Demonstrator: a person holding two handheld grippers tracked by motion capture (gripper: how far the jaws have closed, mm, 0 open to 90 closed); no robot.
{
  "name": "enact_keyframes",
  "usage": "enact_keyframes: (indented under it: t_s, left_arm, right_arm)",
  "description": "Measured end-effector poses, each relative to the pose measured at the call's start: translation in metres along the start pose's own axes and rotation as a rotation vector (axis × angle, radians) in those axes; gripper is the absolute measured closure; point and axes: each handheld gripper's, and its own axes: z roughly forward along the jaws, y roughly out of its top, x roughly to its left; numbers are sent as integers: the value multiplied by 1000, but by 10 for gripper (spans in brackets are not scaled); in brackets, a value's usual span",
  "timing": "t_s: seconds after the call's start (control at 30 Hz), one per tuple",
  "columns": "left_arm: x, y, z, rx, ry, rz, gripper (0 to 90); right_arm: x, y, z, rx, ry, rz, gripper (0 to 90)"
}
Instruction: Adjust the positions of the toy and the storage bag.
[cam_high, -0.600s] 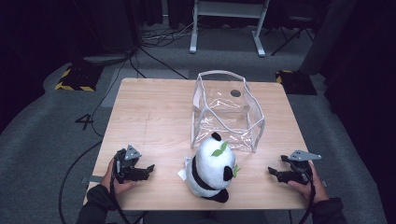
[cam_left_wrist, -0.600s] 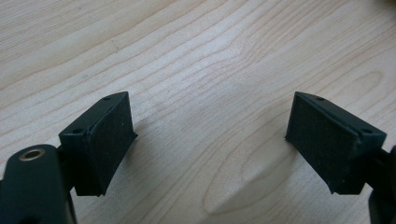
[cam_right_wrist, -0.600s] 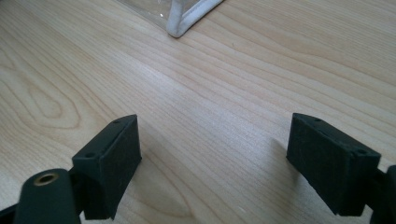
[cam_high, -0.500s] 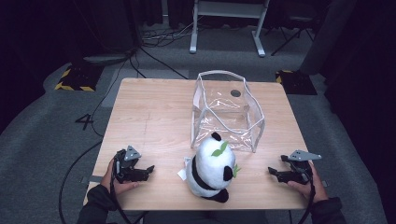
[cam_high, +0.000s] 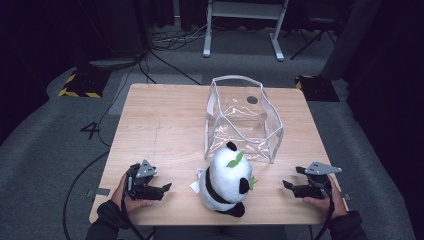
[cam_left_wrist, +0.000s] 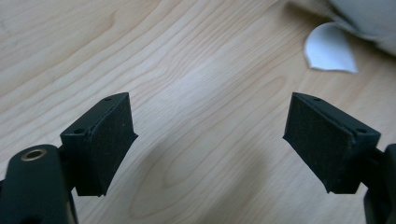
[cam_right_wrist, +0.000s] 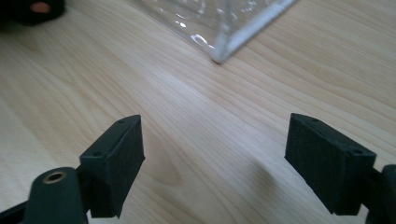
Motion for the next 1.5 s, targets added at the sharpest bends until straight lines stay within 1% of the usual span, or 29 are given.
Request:
enact_keyframes:
  t_s: [0.03, 0.07, 0.1, 0.13, 0.2, 0.23, 0.27, 0.3, 0.37, 0.53, 0.67, 0.7, 0.73, 0.77, 0.83, 0.87, 0.93, 1.0, 1.07, 1.13, 1.17, 1.23, 1.3, 1.4, 1.47, 1.5]
  left_arm:
    - [0, 0, 0, 0, 0, 0, 162]
    - [-3, 3, 0, -8, -14, 1, 162]
    - [-6, 5, 0, -8, -21, 14, 163]
    - [-12, 8, 1, -9, -33, 28, 162]
    - [-20, 14, 1, -18, -59, 56, 161]
    - [-23, 15, 1, -18, -63, 68, 160]
    - [-28, 18, 2, -21, -80, 79, 160]
    - [-32, 20, 2, -22, -87, 95, 161]
    - [-37, 22, 3, -22, -101, 111, 160]
    - [-49, 28, 3, -23, -133, 146, 161]
    - [-58, 34, 4, -42, -163, 163, 161]
    - [-58, 34, 4, -42, -163, 163, 162]
    - [-63, 37, 4, -52, -188, 171, 162]
    - [-65, 39, 5, -55, -203, 172, 162]
    - [-66, 42, 7, -58, -208, 169, 164]
    - [-68, 43, 8, -60, -217, 167, 165]
    - [-72, 46, 9, -64, -232, 178, 168]
    - [-78, 48, 11, -65, -228, 182, 160]
    - [-83, 51, 12, -64, -222, 190, 163]
    - [-87, 53, 12, -72, -233, 199, 162]
    - [-89, 54, 12, -76, -238, 203, 160]
    - [-91, 56, 13, -81, -237, 212, 159]
    - [-95, 59, 14, -87, -232, 222, 158]
    - [-97, 62, 17, -97, -244, 223, 155]
    - [-98, 64, 21, -105, -254, 217, 144]
    - [-98, 64, 22, -110, -260, 215, 135]
  right_arm:
    - [0, 0, 0, 0, 0, 0, 199]
    - [3, 2, 0, -9, 9, -8, 205]
    - [10, 6, 1, -17, 27, -25, 210]
    - [13, 8, 2, -21, 38, -31, 214]
    - [19, 10, 3, -20, 45, -46, 219]
    - [23, 12, 5, -21, 52, -57, 221]
    - [26, 13, 6, -21, 58, -63, 224]
    - [31, 15, 7, -18, 68, -73, 227]
    - [37, 18, 9, -20, 81, -90, 230]
    - [49, 24, 14, -27, 121, -100, 238]
    - [59, 28, 20, -29, 144, -112, 242]
    - [60, 29, 21, -29, 149, -114, 243]
    - [64, 31, 24, -34, 156, -119, 247]
    - [66, 32, 25, -35, 163, -119, 248]
    - [72, 33, 30, -47, 181, -120, 257]
    - [74, 33, 32, -50, 188, -120, 259]
    - [79, 35, 38, -38, 207, -136, 255]
    - [84, 37, 42, -28, 211, -155, 255]
    - [89, 39, 45, -33, 204, -164, 272]
    - [93, 41, 48, -38, 195, -173, 282]
    - [95, 42, 50, -35, 205, -177, 285]
    - [98, 43, 53, -28, 205, -189, 290]
    - [100, 45, 56, -29, 211, -190, 294]
    - [106, 49, 63, -37, 227, -195, 300]
    - [110, 52, 68, -38, 223, -203, 303]
    - [112, 54, 71, -40, 232, -200, 311]
